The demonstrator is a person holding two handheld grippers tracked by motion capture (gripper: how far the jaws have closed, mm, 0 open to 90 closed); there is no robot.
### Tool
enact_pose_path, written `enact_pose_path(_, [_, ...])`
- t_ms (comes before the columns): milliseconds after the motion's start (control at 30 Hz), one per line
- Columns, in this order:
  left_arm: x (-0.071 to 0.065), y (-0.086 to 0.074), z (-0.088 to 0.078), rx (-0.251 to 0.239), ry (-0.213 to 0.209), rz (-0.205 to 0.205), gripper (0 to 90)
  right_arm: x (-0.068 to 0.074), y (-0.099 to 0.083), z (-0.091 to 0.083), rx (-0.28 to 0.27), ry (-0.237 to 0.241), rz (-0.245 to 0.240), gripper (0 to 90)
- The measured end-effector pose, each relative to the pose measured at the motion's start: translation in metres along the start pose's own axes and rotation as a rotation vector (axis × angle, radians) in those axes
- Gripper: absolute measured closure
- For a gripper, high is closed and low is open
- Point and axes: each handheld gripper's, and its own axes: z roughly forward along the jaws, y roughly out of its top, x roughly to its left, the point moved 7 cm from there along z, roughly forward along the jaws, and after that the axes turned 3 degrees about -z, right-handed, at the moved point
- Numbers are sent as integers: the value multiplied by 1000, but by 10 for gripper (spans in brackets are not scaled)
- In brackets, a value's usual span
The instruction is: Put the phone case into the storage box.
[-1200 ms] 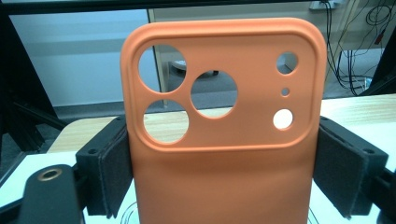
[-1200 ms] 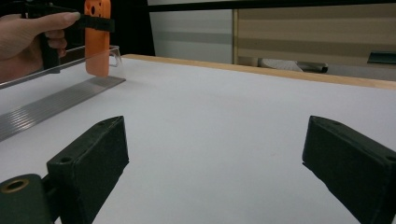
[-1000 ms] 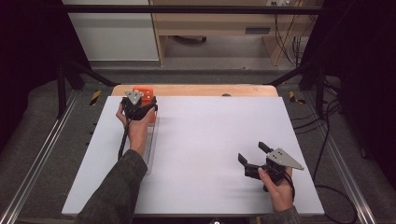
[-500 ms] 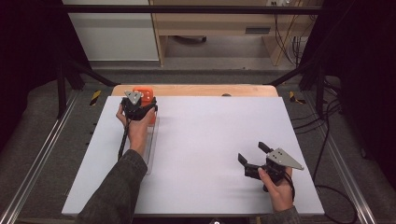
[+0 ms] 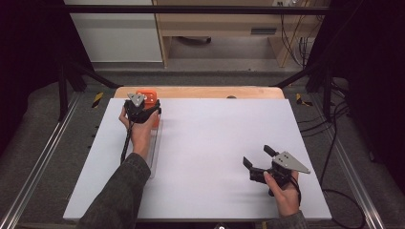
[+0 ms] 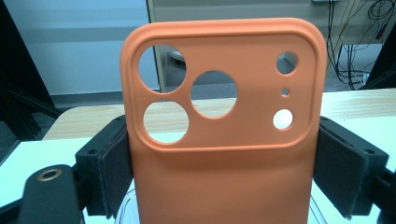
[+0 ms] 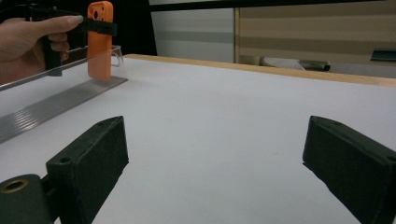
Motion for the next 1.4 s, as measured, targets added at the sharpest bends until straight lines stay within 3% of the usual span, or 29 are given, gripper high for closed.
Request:
enact_pose_path(333, [2, -2, 1, 13, 4, -11, 153, 0, 0, 0, -1, 2, 4, 67])
enact_pose_path(1400, [-1, -5, 6, 90, 16, 19, 152, 1, -1, 0, 2, 5, 5, 65])
